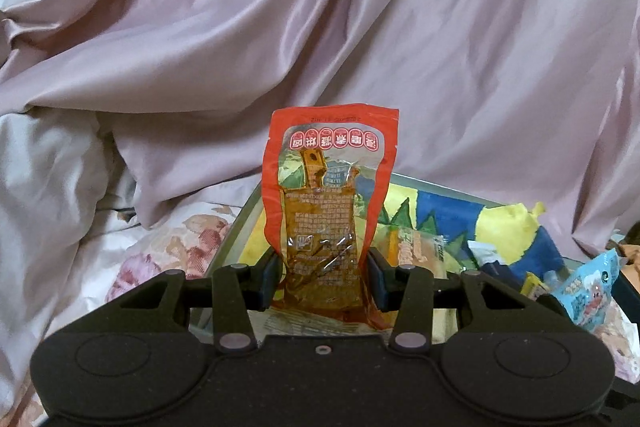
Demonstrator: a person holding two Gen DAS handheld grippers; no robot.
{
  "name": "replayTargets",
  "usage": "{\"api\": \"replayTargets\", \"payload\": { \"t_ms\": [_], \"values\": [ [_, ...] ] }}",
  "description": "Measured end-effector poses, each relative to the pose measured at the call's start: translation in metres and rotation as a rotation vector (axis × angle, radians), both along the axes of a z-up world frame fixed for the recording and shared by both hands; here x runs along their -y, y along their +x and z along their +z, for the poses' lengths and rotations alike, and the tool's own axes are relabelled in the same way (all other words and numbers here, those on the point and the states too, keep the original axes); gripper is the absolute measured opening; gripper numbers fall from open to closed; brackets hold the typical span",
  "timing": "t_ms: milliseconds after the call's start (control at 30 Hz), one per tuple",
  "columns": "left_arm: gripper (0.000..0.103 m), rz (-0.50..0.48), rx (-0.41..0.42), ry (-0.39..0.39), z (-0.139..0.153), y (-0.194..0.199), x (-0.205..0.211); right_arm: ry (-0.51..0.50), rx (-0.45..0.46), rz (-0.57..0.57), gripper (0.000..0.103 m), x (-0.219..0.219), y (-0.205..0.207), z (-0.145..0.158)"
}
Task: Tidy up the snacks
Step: 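Carry the orange snack and blue packet over the grey tray with both grippers, then lower both snacks into the tray and open both grippers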
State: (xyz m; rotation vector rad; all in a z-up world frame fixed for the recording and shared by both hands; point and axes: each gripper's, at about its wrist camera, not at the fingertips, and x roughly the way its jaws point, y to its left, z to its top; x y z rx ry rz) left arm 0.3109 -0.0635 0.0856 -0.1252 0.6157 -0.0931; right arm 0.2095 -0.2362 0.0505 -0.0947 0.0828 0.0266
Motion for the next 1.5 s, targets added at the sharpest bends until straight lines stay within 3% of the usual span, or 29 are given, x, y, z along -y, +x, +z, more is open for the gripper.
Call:
{"api": "replayTargets", "payload": {
  "t_ms": [667,767,900,1200,1500],
  "values": [
    [0.05,0.005,-0.038,0.02,-0.022,0.02,0.004,-0.016,-0.083,0.027,0.089,-0.006,0.01,-0.009],
    [0.061,0.008,-0.035,0.016,-0.023,0.022,0.004,-0.023,-0.099,0.031,0.09,-0.007,0.013,-0.009],
    [0.067,0.009,-0.058,0.001,-0.027,0.023,0.003,-0.047,-0.109,0.034,0.092,-0.011,0.015,-0.011],
    [0.097,0.026,0.019,0.0,-0.016,0.006,-0.002,-0.047,-0.094,0.03,0.102,-0.013,0.011,-0.006],
    [0.102,0.036,0.146,0.021,0.002,-0.035,-0.01,-0.023,-0.06,0.021,0.103,-0.015,-0.007,0.01]
  ]
}}
